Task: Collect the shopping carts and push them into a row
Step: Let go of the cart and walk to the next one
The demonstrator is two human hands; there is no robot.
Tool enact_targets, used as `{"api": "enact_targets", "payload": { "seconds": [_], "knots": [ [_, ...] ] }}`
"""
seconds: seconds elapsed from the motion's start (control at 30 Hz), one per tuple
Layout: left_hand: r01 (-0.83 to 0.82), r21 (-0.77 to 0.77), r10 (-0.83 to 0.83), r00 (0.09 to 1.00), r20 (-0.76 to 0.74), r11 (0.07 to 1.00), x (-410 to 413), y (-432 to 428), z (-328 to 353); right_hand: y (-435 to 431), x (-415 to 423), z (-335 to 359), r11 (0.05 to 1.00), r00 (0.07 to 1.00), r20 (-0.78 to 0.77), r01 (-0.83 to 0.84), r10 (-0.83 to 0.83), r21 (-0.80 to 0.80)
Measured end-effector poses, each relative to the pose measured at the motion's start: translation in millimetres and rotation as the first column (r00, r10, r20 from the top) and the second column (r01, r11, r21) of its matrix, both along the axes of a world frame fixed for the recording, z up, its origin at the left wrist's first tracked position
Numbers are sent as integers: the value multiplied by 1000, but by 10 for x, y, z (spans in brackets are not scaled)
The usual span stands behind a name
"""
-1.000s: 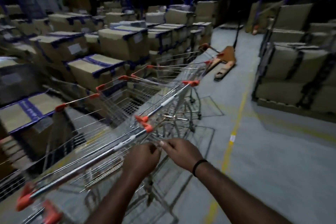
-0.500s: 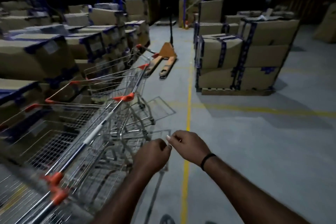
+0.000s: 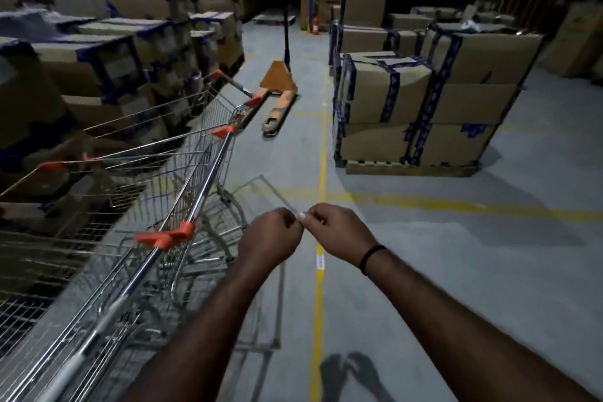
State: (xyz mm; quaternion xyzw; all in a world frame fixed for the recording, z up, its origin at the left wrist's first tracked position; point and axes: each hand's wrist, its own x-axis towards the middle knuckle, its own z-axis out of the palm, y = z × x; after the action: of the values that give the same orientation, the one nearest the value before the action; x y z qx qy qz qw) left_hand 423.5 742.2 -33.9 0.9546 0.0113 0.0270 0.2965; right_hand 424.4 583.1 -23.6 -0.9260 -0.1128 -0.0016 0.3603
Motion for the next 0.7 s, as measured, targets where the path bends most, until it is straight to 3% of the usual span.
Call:
{"api": "enact_targets", "payload": {
  "seconds": [0.33, 0.6, 0.7],
  "knots": [
    [-178, -125, 175, 984, -35, 976, 2016, -34, -277, -177, 2155, -341, 988, 998, -63, -12, 22, 153],
    [-354, -318, 354, 933, -61, 880, 3606, -261, -147, -481, 4161, -254, 973, 990, -72, -101, 118, 207],
    [-396, -318, 396, 916, -66, 862, 4129, -241, -88, -441, 4748, -175, 967, 985, -55, -150, 164, 205]
  ]
}}
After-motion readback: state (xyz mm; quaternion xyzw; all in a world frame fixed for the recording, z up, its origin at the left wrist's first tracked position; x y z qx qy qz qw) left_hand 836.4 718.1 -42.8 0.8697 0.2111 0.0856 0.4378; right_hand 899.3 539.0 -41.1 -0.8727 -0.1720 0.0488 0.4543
